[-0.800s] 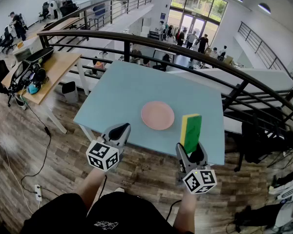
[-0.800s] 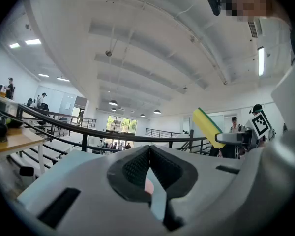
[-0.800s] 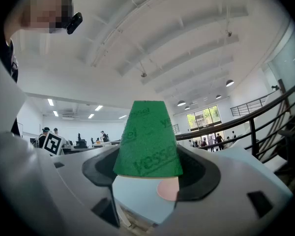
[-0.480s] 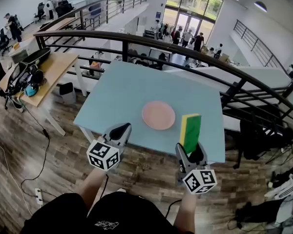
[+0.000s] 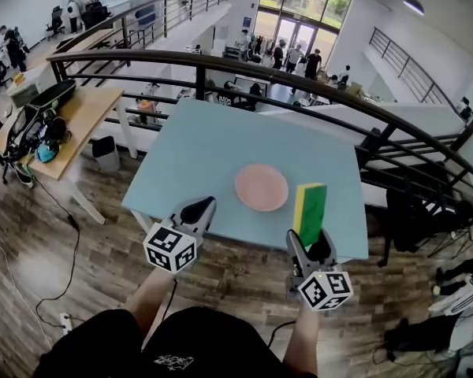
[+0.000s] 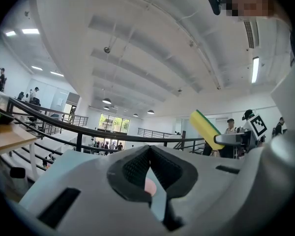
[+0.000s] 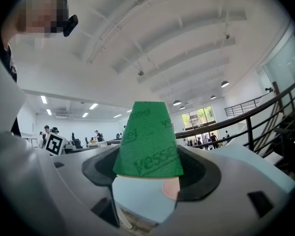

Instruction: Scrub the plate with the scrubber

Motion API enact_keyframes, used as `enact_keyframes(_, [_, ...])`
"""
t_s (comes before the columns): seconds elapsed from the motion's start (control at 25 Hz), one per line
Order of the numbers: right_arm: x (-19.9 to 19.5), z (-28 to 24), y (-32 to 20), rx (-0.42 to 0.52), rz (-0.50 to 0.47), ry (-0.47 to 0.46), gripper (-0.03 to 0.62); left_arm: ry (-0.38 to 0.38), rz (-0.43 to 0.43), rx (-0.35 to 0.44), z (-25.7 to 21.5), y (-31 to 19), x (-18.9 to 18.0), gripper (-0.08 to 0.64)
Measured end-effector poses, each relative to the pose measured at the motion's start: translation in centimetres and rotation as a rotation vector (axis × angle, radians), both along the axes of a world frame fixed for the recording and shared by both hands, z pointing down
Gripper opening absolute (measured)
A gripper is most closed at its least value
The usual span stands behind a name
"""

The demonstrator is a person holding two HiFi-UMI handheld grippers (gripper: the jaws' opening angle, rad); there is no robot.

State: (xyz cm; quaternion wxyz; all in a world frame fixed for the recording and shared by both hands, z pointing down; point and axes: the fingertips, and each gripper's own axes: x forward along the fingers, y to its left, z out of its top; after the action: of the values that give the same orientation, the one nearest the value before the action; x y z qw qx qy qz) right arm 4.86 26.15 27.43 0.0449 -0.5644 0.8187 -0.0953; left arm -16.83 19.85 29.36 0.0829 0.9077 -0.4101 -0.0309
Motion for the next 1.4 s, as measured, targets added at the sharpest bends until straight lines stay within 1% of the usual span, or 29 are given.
enact_keyframes(0.36, [-2.2,1.3,-1.8,-0.020,0.045,0.010,0.333,-0.002,0.011,-0.007,1.3,-2.9,-2.9,0.008])
enact_keyframes(0.52, [-1.8,1.8,-2.4,-0.029,0.081,0.010,0.333,0.006,0.011,-0.003,1.3,-3.9,-3.5,0.008])
enact_keyframes(0.68, [-1.5,1.8,-3.3,-0.029,0.092,0.035,0.333,-0.012,0.004,0.023,0.8,-5.0,-3.8,0.008])
enact_keyframes(0.76, [-1.4,1.7,-3.7,-0.027,0.100,0.048,0.333,-0.010,-0.001,0.036,0.5,-5.6,-3.9,0.008])
enact_keyframes(0.92, [-0.2,1.4,-5.4,-0.010,0.100,0.045,0.333,-0.006,-0.007,0.052,0.2,-7.1,-3.0,0.008])
enact_keyframes(1.12, [1.8,2.1,-8.7,-0.017,0.087,0.022,0.333,-0.020,-0.008,0.039,0.8,-9.4,-1.0,0.008])
enact_keyframes(1.4, [5.3,3.6,-14.4,-0.046,0.052,0.014,0.333,-0.016,-0.057,0.037,0.9,-14.4,1.7,0.008])
